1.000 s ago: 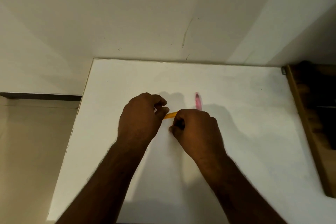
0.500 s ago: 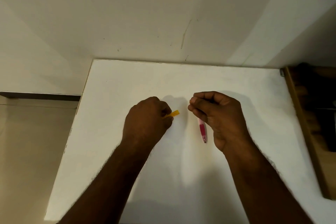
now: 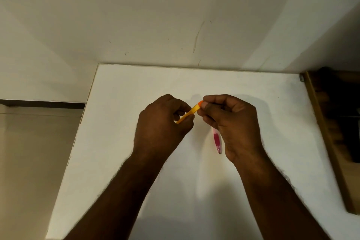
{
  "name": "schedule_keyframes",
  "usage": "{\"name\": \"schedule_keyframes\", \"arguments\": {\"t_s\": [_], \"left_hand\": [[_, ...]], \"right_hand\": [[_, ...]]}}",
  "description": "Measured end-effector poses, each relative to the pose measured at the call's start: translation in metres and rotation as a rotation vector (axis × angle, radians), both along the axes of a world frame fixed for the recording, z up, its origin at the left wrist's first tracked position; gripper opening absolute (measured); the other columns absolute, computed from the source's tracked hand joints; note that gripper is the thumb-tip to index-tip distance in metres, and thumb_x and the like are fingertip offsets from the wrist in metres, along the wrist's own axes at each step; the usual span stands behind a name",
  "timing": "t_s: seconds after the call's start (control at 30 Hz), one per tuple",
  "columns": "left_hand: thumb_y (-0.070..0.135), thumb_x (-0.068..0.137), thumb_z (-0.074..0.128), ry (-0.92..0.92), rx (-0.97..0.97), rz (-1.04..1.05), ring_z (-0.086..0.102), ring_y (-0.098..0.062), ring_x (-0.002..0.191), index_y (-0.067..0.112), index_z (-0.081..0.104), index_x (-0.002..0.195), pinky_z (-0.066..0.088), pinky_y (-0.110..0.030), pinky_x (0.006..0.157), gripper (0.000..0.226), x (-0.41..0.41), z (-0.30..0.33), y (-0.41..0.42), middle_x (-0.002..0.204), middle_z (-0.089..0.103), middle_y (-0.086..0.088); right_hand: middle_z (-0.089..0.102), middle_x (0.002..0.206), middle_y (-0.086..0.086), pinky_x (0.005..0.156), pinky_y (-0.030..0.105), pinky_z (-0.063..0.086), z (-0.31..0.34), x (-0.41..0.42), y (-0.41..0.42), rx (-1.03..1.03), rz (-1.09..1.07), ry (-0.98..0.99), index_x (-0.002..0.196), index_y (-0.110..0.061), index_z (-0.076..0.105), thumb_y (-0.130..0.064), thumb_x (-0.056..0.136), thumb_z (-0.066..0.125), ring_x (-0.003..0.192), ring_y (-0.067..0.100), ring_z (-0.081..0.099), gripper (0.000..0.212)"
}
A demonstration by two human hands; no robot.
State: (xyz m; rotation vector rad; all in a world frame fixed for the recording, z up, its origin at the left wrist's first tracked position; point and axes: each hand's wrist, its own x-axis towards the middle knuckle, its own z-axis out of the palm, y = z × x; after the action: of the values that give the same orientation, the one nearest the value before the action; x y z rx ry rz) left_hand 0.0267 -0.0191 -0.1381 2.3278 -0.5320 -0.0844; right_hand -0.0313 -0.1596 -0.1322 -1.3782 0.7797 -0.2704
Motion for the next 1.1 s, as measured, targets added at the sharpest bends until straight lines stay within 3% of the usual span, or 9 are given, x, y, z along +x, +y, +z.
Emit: {"name": "schedule_keyframes", "arguments": {"t_s": [0.27, 0.43, 0.6, 0.73, 0.83, 0.97, 1.1], "left_hand": [[0.027, 0.077, 0.077, -0.015, 0.058, -0.006, 0.062, -0.011, 0.071, 0.028, 0.076, 0.084, 0.048, -0.029, 0.063, 0.008, 0.001, 0.000, 0.002, 0.080, 0.067, 0.009], [0.031, 0.075, 0.077, -0.019, 0.127, -0.016, 0.062, -0.009, 0.069, 0.030, 0.076, 0.085, 0.046, -0.026, 0.060, 0.009, 0.000, -0.004, 0.002, 0.079, 0.064, 0.013], [0.034, 0.073, 0.076, 0.042, 0.188, 0.017, 0.058, -0.006, 0.068, 0.033, 0.074, 0.084, 0.034, -0.016, 0.056, 0.011, 0.001, -0.011, 0.001, 0.077, 0.060, 0.016], [0.036, 0.075, 0.075, 0.158, 0.243, 0.058, 0.058, -0.006, 0.070, 0.033, 0.074, 0.083, 0.037, -0.021, 0.056, 0.009, 0.002, -0.018, 0.001, 0.077, 0.061, 0.015], [0.038, 0.077, 0.074, 0.234, 0.282, 0.088, 0.065, -0.011, 0.074, 0.030, 0.073, 0.084, 0.047, -0.025, 0.062, 0.011, 0.002, -0.022, 0.003, 0.080, 0.067, 0.012], [0.041, 0.077, 0.076, 0.251, 0.283, 0.119, 0.062, -0.012, 0.071, 0.029, 0.071, 0.082, 0.037, -0.022, 0.056, 0.014, 0.000, -0.025, 0.001, 0.079, 0.065, 0.011], [0.047, 0.076, 0.079, 0.245, 0.277, 0.147, 0.059, -0.012, 0.074, 0.027, 0.072, 0.087, 0.037, -0.025, 0.063, 0.023, -0.002, -0.028, 0.000, 0.083, 0.063, 0.010]], "right_hand": [[0.079, 0.082, -0.010, 0.082, 0.026, 0.061, -0.006, 0.000, -0.004, -0.413, 0.159, 0.079, 0.089, -0.032, 0.076, -0.017, 0.087, 0.079, 0.076, 0.008, 0.077, 0.015], [0.080, 0.090, -0.001, 0.092, 0.038, 0.061, -0.007, 0.002, -0.005, -0.479, 0.250, 0.153, 0.098, -0.021, 0.080, -0.017, 0.089, 0.077, 0.083, 0.012, 0.077, 0.010], [0.081, 0.093, -0.001, 0.095, 0.035, 0.059, -0.011, 0.002, -0.007, -0.537, 0.363, 0.198, 0.106, -0.020, 0.080, -0.017, 0.093, 0.072, 0.087, 0.012, 0.075, 0.015], [0.079, 0.107, -0.005, 0.089, 0.020, 0.049, -0.014, 0.000, -0.013, -0.703, 0.291, 0.243, 0.113, -0.024, 0.077, -0.025, 0.095, 0.070, 0.089, 0.005, 0.068, 0.019], [0.078, 0.106, -0.003, 0.083, 0.024, 0.049, -0.014, -0.002, -0.018, -0.839, 0.207, 0.325, 0.115, -0.023, 0.074, -0.030, 0.094, 0.071, 0.088, 0.013, 0.071, 0.022], [0.070, 0.124, 0.006, 0.089, 0.030, 0.049, -0.021, 0.001, -0.016, -0.878, 0.340, 0.560, 0.132, -0.018, 0.062, -0.038, 0.089, 0.076, 0.108, 0.026, 0.069, 0.050], [0.075, 0.111, 0.006, 0.079, 0.028, 0.046, -0.023, 0.004, -0.013, -0.921, 0.352, 0.575, 0.121, -0.015, 0.063, -0.033, 0.090, 0.073, 0.097, 0.025, 0.071, 0.037]]}}
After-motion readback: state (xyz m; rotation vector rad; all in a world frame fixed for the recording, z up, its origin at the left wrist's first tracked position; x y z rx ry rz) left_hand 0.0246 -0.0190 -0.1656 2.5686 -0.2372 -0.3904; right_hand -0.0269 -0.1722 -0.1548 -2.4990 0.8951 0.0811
